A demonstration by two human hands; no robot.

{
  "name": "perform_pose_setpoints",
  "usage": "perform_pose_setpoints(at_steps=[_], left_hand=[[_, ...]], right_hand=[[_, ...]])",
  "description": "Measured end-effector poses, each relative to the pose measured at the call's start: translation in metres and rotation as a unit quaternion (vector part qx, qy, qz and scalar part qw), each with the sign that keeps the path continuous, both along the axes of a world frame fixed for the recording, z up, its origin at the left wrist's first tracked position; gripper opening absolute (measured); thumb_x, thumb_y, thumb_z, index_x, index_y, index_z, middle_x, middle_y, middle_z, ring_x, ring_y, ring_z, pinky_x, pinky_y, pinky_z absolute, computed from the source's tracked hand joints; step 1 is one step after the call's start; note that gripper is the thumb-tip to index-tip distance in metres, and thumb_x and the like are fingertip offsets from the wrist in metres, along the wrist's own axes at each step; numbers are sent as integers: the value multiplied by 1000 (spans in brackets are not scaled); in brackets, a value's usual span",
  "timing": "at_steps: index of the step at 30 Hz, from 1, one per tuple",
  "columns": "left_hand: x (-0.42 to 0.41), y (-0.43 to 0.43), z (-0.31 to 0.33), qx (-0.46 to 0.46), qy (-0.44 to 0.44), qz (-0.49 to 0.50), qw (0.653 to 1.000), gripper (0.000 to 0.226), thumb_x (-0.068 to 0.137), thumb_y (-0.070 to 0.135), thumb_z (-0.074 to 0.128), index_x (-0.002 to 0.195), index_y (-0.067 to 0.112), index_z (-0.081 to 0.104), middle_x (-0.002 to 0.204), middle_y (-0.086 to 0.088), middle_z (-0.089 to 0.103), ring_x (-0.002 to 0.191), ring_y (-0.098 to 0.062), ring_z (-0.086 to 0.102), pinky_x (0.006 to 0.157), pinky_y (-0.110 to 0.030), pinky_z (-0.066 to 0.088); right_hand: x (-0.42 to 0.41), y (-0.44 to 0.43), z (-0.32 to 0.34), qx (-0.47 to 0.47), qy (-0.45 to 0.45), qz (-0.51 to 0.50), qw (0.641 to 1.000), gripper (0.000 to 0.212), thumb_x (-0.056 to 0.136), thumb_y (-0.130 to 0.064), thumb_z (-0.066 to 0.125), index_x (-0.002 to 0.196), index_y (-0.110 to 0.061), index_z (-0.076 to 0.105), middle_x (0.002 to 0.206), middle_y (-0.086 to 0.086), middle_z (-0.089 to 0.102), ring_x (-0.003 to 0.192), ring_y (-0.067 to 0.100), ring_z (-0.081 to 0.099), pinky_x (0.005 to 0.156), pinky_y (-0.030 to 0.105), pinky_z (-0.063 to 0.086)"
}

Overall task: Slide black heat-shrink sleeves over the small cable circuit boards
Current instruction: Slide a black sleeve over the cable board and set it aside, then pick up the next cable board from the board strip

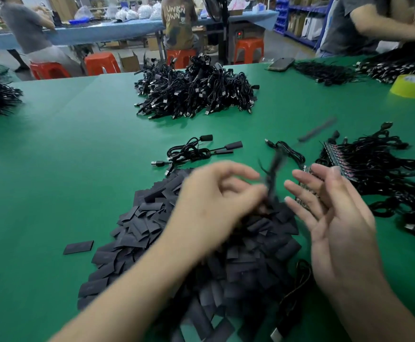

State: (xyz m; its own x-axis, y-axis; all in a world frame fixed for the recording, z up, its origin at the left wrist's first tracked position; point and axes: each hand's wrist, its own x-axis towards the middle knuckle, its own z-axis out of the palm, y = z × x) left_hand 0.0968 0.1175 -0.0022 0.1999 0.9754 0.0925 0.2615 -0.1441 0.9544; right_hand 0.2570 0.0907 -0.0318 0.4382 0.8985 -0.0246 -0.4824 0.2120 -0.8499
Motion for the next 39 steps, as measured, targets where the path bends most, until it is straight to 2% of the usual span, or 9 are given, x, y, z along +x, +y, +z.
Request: perform_pose_setpoints(at_steps=[8, 15, 19, 21, 23, 25, 27, 34, 39], left_hand=[[-44, 133, -10, 130, 315, 155, 927, 24, 89, 32, 78, 110, 24, 75, 92, 3, 77, 91, -18, 72, 91, -37, 56], [-31, 101, -24, 240, 310, 113, 913, 30, 97, 35, 67, 122, 20, 74, 121, 2, 70, 113, -16, 63, 97, -27, 49], [-28, 41, -30, 219, 264, 47, 938, 28, 94, 40, 67, 116, 26, 76, 117, 13, 66, 111, -1, 58, 93, -14, 43], [-30, 19, -33, 208, 253, 29, 944, 26, 93, 42, 67, 113, 29, 77, 114, 17, 66, 109, 2, 58, 96, -16, 43], [-34, 7, -33, 184, 248, 16, 951, 24, 93, 43, 66, 111, 33, 77, 111, 20, 65, 106, 4, 58, 92, -10, 41], [-36, 7, -27, 162, 260, -3, 952, 23, 92, 44, 66, 110, 35, 76, 108, 19, 65, 102, 4, 58, 86, -4, 38], [-36, 12, -17, 141, 275, -30, 951, 22, 92, 45, 66, 110, 37, 76, 103, 16, 67, 96, 2, 59, 82, -8, 41], [-40, 27, 13, 57, 289, -134, 946, 28, 94, 47, 66, 120, 38, 72, 106, 19, 71, 86, 14, 61, 74, -3, 45], [-47, 21, 30, 29, 269, -207, 940, 26, 95, 40, 67, 120, 34, 73, 91, 30, 73, 82, 17, 65, 73, -2, 44]], right_hand=[[-5, 1, -12, -22, -51, -13, 998, 28, 104, -33, 49, 107, -10, 64, 90, 6, 76, 82, 22, 75, 69, 28, 61], [0, 2, -8, 1, -68, -37, 997, 29, 108, -29, 44, 98, -9, 64, 82, 4, 69, 75, 18, 69, 64, 27, 58], [24, 8, 12, -33, -242, 24, 970, 21, 104, -19, 54, 91, -17, 70, 79, -6, 73, 80, 10, 67, 63, 24, 53], [49, 11, 24, -87, -465, 82, 877, 15, 99, -28, 61, 90, -27, 73, 83, -11, 75, 80, 3, 68, 69, 23, 49], [71, 10, 28, -181, -679, 120, 701, 9, 94, -40, 66, 92, -33, 72, 90, -13, 73, 82, 3, 65, 72, 24, 48], [82, 5, 23, -279, -774, 172, 541, 28, 90, -52, 68, 107, -29, 70, 107, -9, 70, 94, 12, 64, 85, 33, 53], [85, -1, 16, -327, -790, 202, 478, 49, 85, -63, 67, 115, -25, 66, 114, -4, 63, 103, 18, 62, 94, 41, 53], [85, -2, 9, -300, -758, 228, 533, 38, 78, -54, 80, 89, -29, 52, 94, -6, 57, 82, 10, 54, 73, 33, 48], [82, 2, 53, -186, -626, 359, 667, 34, 67, -45, 85, 82, -31, 58, 72, -4, 58, 62, 13, 51, 58, 37, 49]])
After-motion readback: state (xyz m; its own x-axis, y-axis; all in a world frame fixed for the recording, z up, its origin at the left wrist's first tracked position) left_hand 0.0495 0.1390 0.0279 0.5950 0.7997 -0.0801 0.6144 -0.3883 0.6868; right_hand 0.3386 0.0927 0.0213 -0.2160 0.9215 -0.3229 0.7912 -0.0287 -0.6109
